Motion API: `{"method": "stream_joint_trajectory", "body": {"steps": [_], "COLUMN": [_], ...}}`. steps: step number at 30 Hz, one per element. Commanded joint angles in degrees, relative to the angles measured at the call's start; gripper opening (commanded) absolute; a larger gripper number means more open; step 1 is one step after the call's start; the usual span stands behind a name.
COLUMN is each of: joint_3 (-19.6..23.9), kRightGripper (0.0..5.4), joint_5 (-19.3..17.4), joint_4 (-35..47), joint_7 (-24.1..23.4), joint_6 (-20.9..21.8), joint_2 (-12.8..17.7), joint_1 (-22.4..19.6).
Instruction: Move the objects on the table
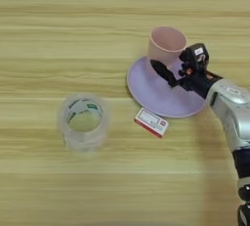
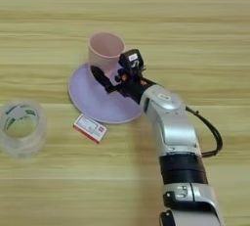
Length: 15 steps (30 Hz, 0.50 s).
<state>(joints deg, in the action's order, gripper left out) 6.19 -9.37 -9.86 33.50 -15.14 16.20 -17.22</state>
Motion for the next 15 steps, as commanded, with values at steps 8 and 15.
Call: {"method": "stream_joint_trajectory", "body": {"steps": [8, 15], "joint_3": [1.46, 0.86], "kRightGripper": [4.07, 4.07], "joint_5": [-0.91, -0.63], "joint_4": [2.44, 3.12], "joint_7": [-1.84, -1.75], "joint_6": [-0.39, -1.31], "joint_2": [2.29, 2.35], "joint_1": [-1.07, 0.75]}}
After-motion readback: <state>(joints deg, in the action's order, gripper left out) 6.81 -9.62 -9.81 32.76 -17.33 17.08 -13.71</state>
